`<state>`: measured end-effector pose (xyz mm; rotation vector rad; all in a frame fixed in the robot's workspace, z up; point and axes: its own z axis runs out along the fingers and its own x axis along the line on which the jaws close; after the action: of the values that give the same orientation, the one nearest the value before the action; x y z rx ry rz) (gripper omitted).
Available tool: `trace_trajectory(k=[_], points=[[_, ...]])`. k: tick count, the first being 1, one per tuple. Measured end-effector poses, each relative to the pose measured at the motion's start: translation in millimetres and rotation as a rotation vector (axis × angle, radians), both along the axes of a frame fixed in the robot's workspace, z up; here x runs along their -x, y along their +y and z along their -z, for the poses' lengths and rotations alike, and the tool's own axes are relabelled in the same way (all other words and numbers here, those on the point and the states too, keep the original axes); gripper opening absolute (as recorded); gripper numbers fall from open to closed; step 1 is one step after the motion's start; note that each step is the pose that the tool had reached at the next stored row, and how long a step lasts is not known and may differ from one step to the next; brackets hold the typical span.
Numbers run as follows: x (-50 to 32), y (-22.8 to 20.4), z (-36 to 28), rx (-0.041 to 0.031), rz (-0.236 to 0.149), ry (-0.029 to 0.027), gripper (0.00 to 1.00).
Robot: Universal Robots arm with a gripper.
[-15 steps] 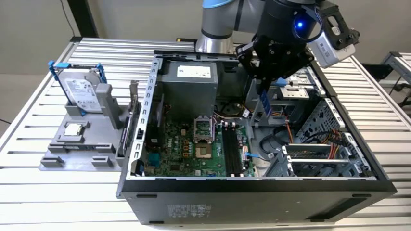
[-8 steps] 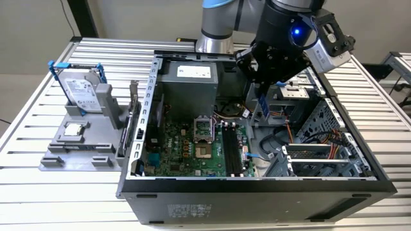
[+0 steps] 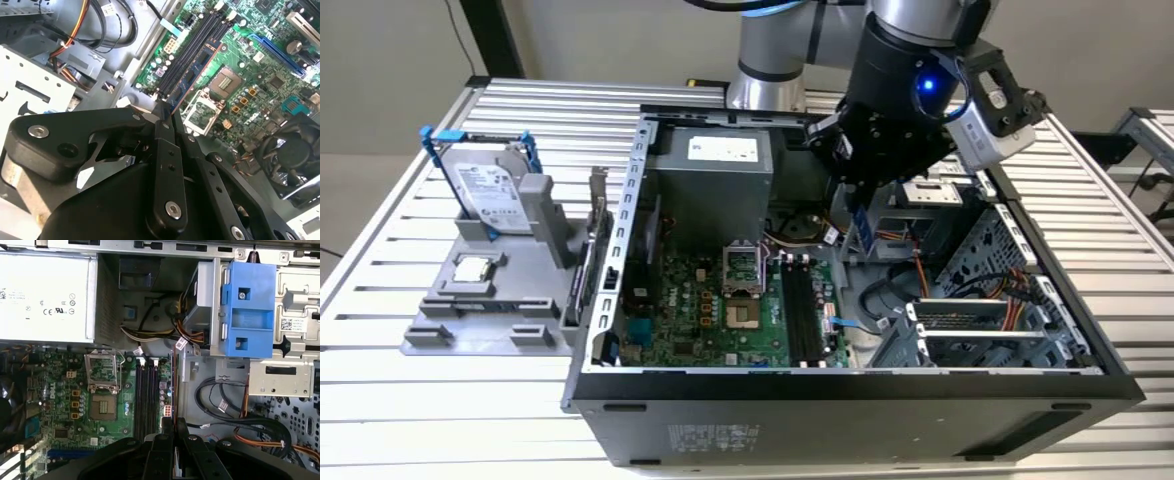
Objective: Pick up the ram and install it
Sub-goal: 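Pick up the ram and move it above insertion slot, then insert the ram into the slot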
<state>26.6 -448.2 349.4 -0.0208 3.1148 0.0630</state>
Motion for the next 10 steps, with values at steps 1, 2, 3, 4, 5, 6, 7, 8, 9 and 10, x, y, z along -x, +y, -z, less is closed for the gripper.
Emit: trace_trajectory(k=[1,2,3,4,5,6,7,8,9,10], points=[[0.0,0.0,0.9,-0.0001,0.000,-0.0001,0.00],[0.0,-0.1,1.3,0.0000,0.000,0.0000,0.00],[0.0,-0.1,1.8,0.0000,0.000,0.0000,0.00],[0.0,-0.1,2.2,0.0003,0.000,0.0000,0.00],[0.0,-0.1,2.2,0.0005,0.000,0.0001,0.00],[0.1,-0.2,2.2,0.0005,0.000,0.0001,0.00],[0.1,-0.2,2.3,0.0004,0.000,0.0001,0.00],[0.1,-0.2,2.3,0.0004,0.000,0.0001,0.00],[0.1,-0.2,2.3,0.0003,0.000,0.0000,0.00],[0.2,-0.2,2.4,0.0002,0.001,0.0000,0.00]])
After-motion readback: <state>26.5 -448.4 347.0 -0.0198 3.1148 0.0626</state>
